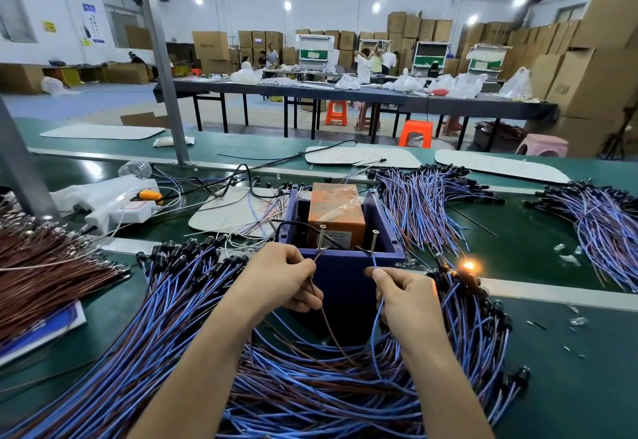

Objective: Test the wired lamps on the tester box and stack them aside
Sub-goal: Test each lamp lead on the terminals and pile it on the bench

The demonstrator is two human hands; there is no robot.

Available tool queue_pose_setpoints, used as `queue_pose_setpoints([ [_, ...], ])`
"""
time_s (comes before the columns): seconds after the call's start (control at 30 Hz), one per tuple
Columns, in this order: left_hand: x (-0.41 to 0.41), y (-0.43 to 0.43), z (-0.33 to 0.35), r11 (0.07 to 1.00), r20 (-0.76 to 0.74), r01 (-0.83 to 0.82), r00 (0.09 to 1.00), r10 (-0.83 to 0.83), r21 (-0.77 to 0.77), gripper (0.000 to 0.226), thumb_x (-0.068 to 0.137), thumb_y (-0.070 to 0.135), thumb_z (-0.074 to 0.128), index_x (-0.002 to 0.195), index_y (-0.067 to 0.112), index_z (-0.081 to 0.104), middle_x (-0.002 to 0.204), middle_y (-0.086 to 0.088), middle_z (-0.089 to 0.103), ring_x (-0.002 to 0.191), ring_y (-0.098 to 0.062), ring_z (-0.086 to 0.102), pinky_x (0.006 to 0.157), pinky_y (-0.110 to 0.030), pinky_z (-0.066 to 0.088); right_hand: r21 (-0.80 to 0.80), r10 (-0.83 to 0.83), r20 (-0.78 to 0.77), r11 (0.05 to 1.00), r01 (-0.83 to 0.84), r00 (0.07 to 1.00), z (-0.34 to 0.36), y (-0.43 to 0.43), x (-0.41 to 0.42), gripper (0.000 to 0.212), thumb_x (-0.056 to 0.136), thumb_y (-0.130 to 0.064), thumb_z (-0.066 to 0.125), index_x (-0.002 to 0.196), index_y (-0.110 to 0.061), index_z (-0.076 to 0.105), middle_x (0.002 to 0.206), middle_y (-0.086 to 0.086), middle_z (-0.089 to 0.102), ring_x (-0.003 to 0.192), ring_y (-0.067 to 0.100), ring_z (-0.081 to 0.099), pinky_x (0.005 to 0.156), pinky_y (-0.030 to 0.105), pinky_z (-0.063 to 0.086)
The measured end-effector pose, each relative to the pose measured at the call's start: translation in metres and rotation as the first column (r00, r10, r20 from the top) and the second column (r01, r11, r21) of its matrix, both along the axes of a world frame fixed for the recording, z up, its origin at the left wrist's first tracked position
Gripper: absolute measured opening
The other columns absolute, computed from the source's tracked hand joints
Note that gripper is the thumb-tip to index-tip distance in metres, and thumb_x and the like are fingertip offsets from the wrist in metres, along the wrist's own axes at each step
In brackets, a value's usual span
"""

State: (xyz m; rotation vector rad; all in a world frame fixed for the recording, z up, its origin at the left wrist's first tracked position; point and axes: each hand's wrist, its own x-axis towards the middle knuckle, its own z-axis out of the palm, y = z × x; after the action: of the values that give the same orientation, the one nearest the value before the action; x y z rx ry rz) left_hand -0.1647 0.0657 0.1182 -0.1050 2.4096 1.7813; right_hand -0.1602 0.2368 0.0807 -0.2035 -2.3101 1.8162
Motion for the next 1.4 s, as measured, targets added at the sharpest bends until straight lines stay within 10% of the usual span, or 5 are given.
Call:
queue_pose_setpoints([
  [0.37, 0.003, -0.002, 0.004, 0.999, -0.007, 0.036, 0.999, -0.036, -0.013, 0.017, 0.095, 0.007, 0.048, 0.08, 0.002, 0.053, 0.065, -0.016, 0.071, 0.056, -0.024, 0.069, 0.047, -0.024, 0.051, -0.016, 0.032, -0.004, 0.999, -0.032, 0.999, 0.001, 0.001, 0.001, 0.02, 0.097, -0.016, 0.053, 0.094, -0.018, 0.073, 0.057, -0.002, 0.049, 0.058, 0.012, 0.045, 0.061, 0.029, 0.04],
  [0.67, 0.004, -0.053, 0.023, 0.991, -0.251, -0.107, 0.964, 0.085, -0.075, 0.022, 0.097, 0.003, 0.046, 0.087, 0.008, 0.064, 0.078, -0.009, 0.074, 0.058, -0.015, 0.065, 0.05, -0.021, 0.051, 0.041, 0.567, 0.147, 0.815, -0.578, 0.811, 0.019, 0.0, 0.019, 0.028, 0.085, -0.055, 0.055, 0.084, -0.039, 0.078, 0.071, -0.01, 0.065, 0.067, 0.001, 0.054, 0.065, 0.015, 0.045],
  [0.83, -0.018, -0.094, -0.01, 0.691, -0.229, -0.324, 0.946, 0.23, -0.646, 0.016, 0.089, 0.01, 0.059, 0.094, 0.021, 0.07, 0.097, -0.004, 0.071, 0.088, -0.02, 0.064, 0.085, -0.031, 0.05, 0.168, 0.573, 0.251, 0.768, -0.618, 0.78, 0.015, -0.003, 0.018, 0.024, 0.088, -0.051, 0.058, 0.091, -0.037, 0.077, 0.09, -0.016, 0.073, 0.084, -0.006, 0.062, 0.078, 0.017, 0.043],
  [1.17, -0.033, -0.058, -0.053, 0.31, -0.143, -0.21, 0.964, 0.224, -0.927, 0.018, 0.087, 0.036, 0.062, 0.104, 0.034, 0.064, 0.115, 0.004, 0.061, 0.12, -0.024, 0.042, 0.096, -0.042, 0.03, 0.35, 0.549, 0.482, 0.594, -0.725, 0.683, 0.011, -0.008, 0.018, 0.029, 0.091, -0.046, 0.058, 0.107, -0.026, 0.071, 0.091, -0.005, 0.074, 0.092, 0.014, 0.066, 0.083, 0.026, 0.05],
  [1.4, -0.032, -0.064, -0.043, 0.481, -0.279, -0.421, 0.898, 0.34, -0.769, 0.011, 0.094, 0.022, 0.049, 0.1, 0.023, 0.058, 0.104, -0.005, 0.066, 0.107, -0.027, 0.055, 0.092, -0.039, 0.034, 0.321, 0.581, 0.425, 0.62, -0.716, 0.694, 0.014, -0.006, 0.018, 0.023, 0.093, -0.041, 0.057, 0.108, -0.028, 0.07, 0.092, -0.006, 0.073, 0.091, 0.009, 0.066, 0.085, 0.024, 0.05],
])
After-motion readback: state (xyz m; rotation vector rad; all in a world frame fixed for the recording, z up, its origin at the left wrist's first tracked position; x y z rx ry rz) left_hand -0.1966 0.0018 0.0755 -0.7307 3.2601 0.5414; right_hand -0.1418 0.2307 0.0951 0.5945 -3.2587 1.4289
